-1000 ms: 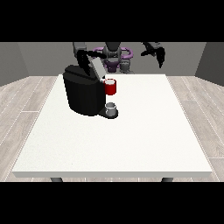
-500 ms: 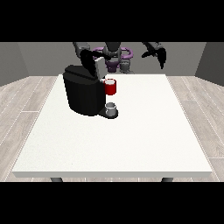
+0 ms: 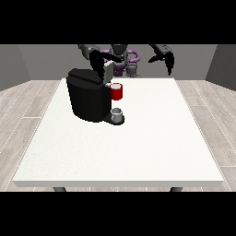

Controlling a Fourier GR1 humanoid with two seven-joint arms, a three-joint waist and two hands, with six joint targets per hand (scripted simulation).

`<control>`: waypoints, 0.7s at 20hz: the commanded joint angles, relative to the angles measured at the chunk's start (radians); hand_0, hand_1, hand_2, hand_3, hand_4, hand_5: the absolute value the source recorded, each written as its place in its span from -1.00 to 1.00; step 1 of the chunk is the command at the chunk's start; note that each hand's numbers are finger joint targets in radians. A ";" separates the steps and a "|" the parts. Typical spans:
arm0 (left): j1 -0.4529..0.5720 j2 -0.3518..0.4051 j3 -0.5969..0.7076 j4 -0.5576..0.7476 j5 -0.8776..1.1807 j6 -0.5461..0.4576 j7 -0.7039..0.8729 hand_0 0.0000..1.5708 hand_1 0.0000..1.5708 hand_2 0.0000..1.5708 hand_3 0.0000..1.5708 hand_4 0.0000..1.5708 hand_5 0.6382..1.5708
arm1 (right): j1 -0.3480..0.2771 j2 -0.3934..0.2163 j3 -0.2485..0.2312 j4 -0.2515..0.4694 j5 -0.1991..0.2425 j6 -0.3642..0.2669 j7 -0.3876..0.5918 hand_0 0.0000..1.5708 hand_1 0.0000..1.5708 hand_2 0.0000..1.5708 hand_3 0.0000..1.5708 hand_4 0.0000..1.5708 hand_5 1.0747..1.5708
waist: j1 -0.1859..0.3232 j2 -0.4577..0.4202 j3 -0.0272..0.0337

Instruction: Insert the coffee pod into the coffee machine and close the lid

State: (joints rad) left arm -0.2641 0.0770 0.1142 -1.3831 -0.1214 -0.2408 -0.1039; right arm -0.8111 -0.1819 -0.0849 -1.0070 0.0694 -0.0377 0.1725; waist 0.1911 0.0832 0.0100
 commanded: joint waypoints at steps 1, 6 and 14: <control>-0.017 -0.019 -0.021 -0.013 -0.022 0.026 0.026 -1.00 -1.00 -1.00 -1.00 -0.58 1.00 | -0.052 0.029 0.079 -0.026 0.043 0.040 -0.070 -1.00 -1.00 -1.00 -1.00 -1.00 1.00 | 0.049 -0.005 -0.0098; -0.033 -0.029 -0.044 0.004 -0.015 -0.001 -0.012 -1.00 -1.00 -1.00 -1.00 -0.57 1.00 | -0.132 0.006 0.077 -0.075 0.078 -0.013 0.022 -1.00 -1.00 -1.00 -1.00 -0.72 1.00 | 0.121 0.037 -0.0105; -0.124 -0.017 -0.053 -0.011 -0.007 -0.026 0.010 -1.00 -1.00 -1.00 -1.00 -0.44 1.00 | -0.183 -0.039 0.059 -0.142 0.086 -0.011 0.116 -1.00 -1.00 -1.00 -1.00 -0.87 1.00 | 0.214 0.104 -0.0099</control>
State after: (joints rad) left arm -0.3531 0.0578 0.0633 -1.3997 -0.1295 -0.2610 -0.1009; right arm -0.8800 -0.2979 -0.0941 -1.1032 0.1598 -0.0782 0.4086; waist 0.3120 0.1653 0.0286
